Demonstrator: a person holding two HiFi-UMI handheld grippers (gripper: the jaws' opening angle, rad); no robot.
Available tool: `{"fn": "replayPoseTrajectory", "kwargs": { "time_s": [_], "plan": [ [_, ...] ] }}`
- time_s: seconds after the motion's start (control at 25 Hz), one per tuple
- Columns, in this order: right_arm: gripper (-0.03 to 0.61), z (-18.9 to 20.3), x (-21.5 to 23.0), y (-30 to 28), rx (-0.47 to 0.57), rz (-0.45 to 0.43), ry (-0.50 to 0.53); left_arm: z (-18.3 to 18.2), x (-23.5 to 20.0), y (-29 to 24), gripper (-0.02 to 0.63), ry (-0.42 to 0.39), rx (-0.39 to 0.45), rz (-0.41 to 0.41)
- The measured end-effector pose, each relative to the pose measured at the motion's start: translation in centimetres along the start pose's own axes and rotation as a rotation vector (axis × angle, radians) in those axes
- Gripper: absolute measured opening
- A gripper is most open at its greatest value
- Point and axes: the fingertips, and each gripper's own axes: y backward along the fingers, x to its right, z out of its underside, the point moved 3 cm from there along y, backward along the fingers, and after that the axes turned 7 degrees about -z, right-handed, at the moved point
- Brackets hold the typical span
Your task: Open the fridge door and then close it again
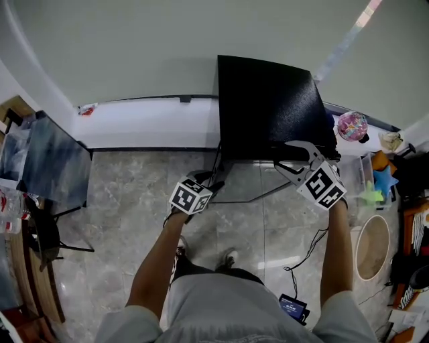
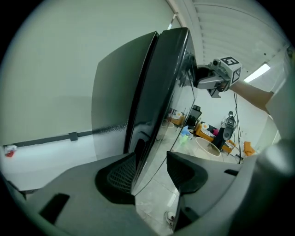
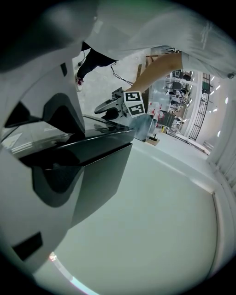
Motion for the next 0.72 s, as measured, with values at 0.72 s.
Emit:
{"fn": "replayPoseTrajectory", "kwargs": {
  "time_s": [0.72],
  "plan": [
    [0.222, -0.01, 0.12, -0.09, -0.004, 0.015, -0.003, 0.18, -0.43, -1.06, 0.121, -0.046, 0.009, -0.021]
  ]
}}
